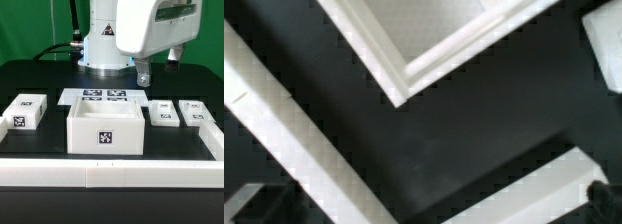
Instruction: Assemble cabinet
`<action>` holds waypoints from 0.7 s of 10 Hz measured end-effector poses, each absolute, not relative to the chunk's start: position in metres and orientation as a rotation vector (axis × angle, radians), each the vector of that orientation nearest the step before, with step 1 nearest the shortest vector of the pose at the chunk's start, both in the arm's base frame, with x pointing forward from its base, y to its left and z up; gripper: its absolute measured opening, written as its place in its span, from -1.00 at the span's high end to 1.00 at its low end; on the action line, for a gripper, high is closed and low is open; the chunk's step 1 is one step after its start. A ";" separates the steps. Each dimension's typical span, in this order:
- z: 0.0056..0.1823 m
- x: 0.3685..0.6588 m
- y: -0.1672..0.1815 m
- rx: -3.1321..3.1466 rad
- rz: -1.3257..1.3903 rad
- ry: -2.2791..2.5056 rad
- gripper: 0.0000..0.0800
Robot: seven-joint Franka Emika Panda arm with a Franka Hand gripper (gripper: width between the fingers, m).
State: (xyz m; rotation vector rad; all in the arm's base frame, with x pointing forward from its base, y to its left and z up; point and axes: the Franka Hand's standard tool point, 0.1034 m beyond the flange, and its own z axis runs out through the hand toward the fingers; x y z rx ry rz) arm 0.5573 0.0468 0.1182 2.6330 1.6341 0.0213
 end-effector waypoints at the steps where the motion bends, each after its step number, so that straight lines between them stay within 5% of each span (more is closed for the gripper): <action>1: 0.116 0.553 0.043 2.558 0.002 1.741 -1.00; 7: 0.110 0.543 0.037 2.404 -0.057 1.919 -1.00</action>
Offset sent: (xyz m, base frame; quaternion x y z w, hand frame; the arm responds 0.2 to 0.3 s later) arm -0.0151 -0.0102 -0.0025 0.0203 -0.0354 -0.0546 0.9977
